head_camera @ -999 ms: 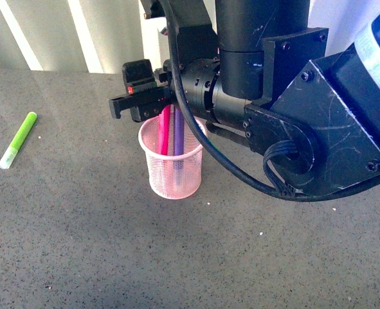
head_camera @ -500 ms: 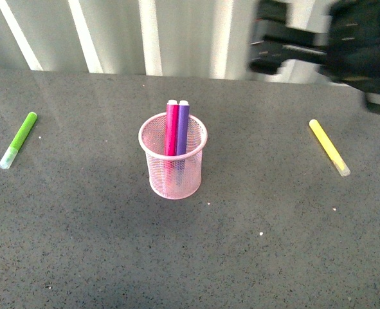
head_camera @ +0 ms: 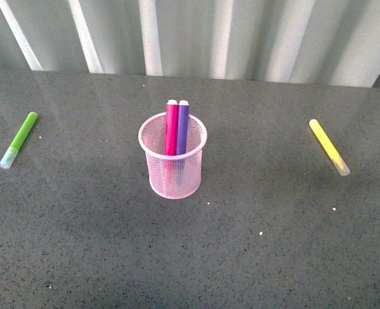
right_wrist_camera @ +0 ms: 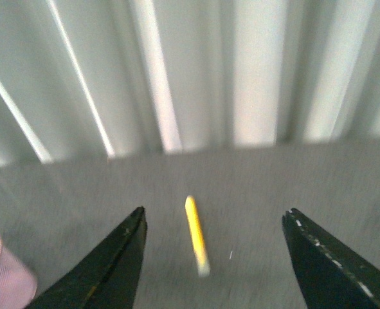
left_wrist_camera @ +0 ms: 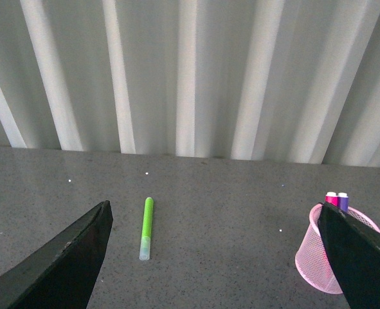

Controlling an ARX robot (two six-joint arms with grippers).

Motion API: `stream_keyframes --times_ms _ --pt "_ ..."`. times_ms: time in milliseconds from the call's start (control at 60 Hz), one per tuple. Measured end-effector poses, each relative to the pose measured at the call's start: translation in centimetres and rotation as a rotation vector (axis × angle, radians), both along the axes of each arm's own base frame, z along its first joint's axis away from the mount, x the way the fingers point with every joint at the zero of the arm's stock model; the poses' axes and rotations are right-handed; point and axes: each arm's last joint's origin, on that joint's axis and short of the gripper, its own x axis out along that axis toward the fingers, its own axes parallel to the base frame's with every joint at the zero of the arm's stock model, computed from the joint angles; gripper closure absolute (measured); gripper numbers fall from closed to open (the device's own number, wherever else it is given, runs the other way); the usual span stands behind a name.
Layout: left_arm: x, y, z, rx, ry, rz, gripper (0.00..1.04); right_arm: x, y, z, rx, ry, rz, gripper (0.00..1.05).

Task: Insert purple and pink pens into pink cup

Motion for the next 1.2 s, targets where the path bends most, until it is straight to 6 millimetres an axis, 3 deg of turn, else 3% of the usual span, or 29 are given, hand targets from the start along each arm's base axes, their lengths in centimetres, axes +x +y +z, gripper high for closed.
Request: stream_keyframes --times_ms 117,333,516,1199 --pt "0.0 0.0 0.0 0.0 -0.002 -0.002 0.07 -0.9 0.0 1.1 -0.061 -0.121 -0.002 0.6" --pt "0.0 0.0 0.0 0.0 -0.002 -0.002 0.07 -2.5 0.0 0.0 -0.093 -0.102 0.0 1.01" --pt "0.0 0.0 0.0 0.0 -0.002 -0.001 0.07 -3.3 0.0 -0.6 -0.092 -0.113 -0.001 1.01" --pt "0.0 0.0 0.0 0.0 -0.003 -0.002 0.07 -5.6 0.0 -0.1 -0.092 -0.132 -0.001 1.01"
